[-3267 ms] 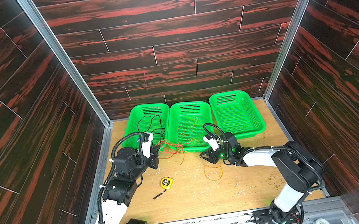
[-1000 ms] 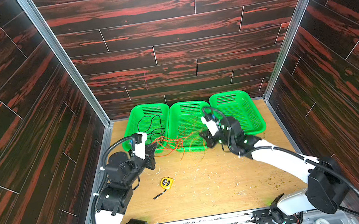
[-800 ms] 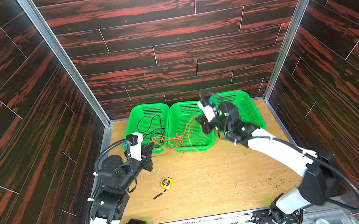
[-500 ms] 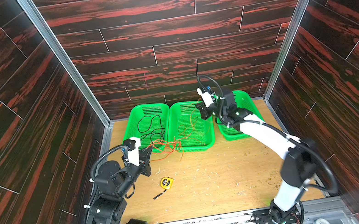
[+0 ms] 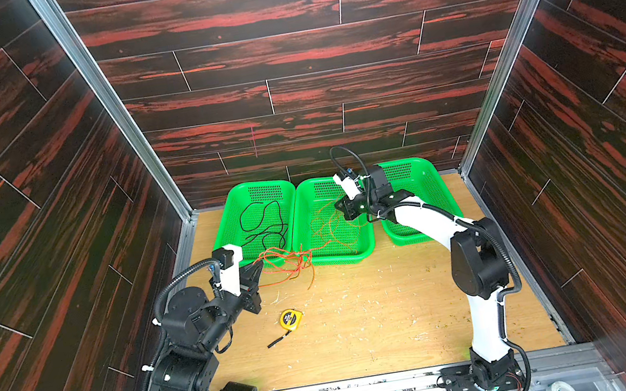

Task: Untangle the cables
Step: 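Lift the orange strand over the middle basket and release it with the right gripper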

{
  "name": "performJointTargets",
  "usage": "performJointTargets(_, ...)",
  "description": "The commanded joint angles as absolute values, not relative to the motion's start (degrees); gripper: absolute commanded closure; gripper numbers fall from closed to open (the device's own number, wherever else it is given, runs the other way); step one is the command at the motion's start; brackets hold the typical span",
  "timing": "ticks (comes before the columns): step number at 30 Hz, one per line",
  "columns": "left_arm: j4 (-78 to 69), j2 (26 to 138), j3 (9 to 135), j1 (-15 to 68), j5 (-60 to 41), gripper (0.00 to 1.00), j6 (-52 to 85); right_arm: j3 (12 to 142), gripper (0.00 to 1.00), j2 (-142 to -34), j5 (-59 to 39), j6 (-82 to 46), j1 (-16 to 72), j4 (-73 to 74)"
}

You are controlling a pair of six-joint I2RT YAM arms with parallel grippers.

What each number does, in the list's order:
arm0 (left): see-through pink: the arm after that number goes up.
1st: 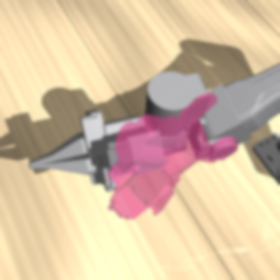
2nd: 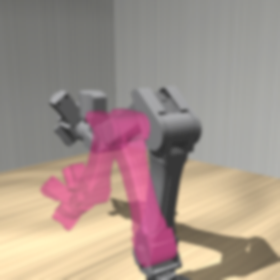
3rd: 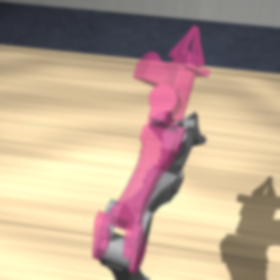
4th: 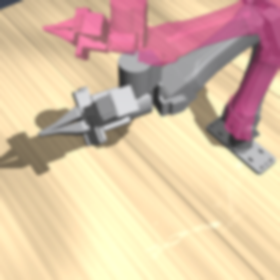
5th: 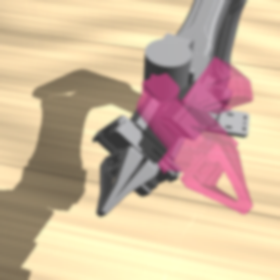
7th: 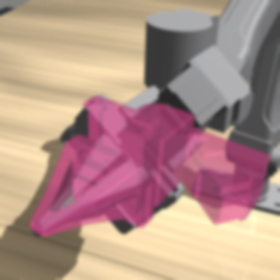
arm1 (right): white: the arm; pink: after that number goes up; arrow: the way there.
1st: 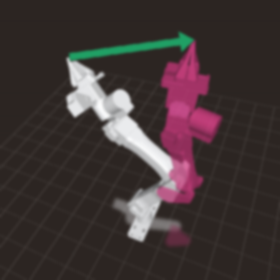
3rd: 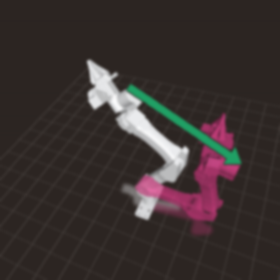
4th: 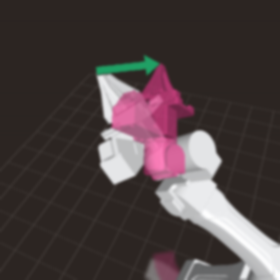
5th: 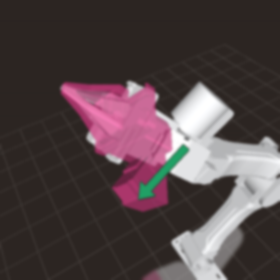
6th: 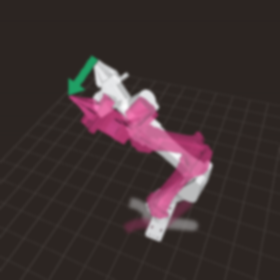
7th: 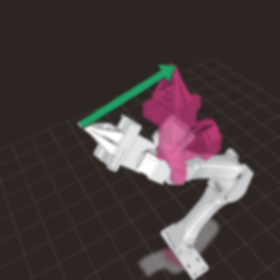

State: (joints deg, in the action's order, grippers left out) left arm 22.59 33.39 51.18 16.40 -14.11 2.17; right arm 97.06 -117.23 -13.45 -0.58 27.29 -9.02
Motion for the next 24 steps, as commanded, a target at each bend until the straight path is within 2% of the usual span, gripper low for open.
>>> performJointTargets(1, 20.6, 34.4, 51.5, 16.3, -15.4, 1.00, 2.7, 96.4, 1.00, -118.8, -14.4, 0.3, 29.2, -9.3)
performJointTargets(4, 19.5, 35.5, 51.2, 16.3, -16.8, 1.00, 2.7, 97.0, 0.92, -119.6, -13.8, 0.6, 30.2, -11.0)
performJointTargets(8, 18.8, 36.9, 50.9, 16.3, -18.3, 1.00, 2.9, 99.0, 0.64, -119.3, -10.1, 2.4, 31.8, -13.2)
performJointTargets(10, 18.3, 37.1, 50.5, 16.3, -18.4, 1.00, 3.4, 99.8, 0.57, -118.6, -7.6, 2.0, 31.8, -14.1)
performJointTargets(18, 16.6, 38.5, 49.2, 16.5, -20.1, 1.00, 4.6, 94.1, 0.42, -107.6, -2.7, 5.7, 31.6, -12.8)
performJointTargets(24, 15.0, 40.4, 48.5, 17.1, -21.1, 1.00, 4.8, 86.3, 0.37, -97.7, 1.4, 7.7, 31.2, -13.0)
